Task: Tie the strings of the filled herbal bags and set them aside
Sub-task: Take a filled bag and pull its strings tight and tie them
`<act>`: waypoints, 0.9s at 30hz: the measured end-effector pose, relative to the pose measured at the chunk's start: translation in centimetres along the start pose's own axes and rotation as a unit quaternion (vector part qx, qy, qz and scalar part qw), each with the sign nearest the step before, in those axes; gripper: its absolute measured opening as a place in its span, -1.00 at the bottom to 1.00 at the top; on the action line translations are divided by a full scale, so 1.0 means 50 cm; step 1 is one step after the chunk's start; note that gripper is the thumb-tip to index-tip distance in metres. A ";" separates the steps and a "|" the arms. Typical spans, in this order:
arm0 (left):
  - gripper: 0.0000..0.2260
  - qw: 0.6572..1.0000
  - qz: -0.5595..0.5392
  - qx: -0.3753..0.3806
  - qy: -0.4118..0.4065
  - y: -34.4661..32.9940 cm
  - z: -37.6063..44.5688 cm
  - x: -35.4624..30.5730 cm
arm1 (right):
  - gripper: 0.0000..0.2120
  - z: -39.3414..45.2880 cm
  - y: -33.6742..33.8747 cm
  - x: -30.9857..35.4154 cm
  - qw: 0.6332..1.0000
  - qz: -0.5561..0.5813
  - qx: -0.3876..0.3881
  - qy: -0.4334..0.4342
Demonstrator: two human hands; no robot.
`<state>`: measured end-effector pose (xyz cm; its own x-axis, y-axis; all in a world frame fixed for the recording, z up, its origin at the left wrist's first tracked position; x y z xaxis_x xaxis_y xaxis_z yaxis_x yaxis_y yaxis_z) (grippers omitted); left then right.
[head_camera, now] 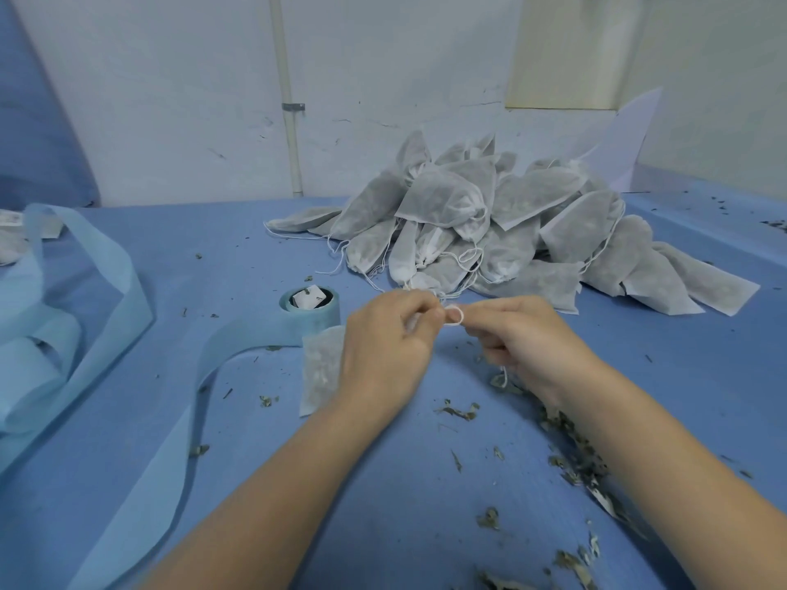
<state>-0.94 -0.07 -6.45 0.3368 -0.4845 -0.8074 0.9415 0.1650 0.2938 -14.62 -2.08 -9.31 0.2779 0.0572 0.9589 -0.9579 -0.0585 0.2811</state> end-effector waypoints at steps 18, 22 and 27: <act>-0.86 0.985 -0.041 -0.080 0.146 0.007 -0.015 0.037 | -0.84 -0.008 -0.015 -0.007 0.997 0.079 -0.025 0.004; -0.81 0.970 -0.114 -0.072 0.204 -0.003 -0.012 0.054 | -0.81 -0.008 -0.036 -0.009 0.986 0.165 0.022 -0.014; -0.76 0.958 -0.185 -0.070 0.206 -0.018 -0.011 0.045 | -0.93 -0.011 -0.049 -0.001 0.964 0.258 0.059 -0.023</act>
<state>-1.02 -0.84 -8.80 -0.0719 -0.1560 -0.9851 0.9794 0.1758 -0.0994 -12.32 -1.38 -10.08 -0.2272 -0.0529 0.9724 -0.9556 -0.1803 -0.2331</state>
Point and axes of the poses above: each hand's wrist, its own z-axis towards the middle knuckle, its own y-axis out of the back of the hand, x = y × z, the point moved 9 cm from there along z, towards the middle knuckle, and after that the axes turned 7 degrees about -z, right-handed, at the moved point
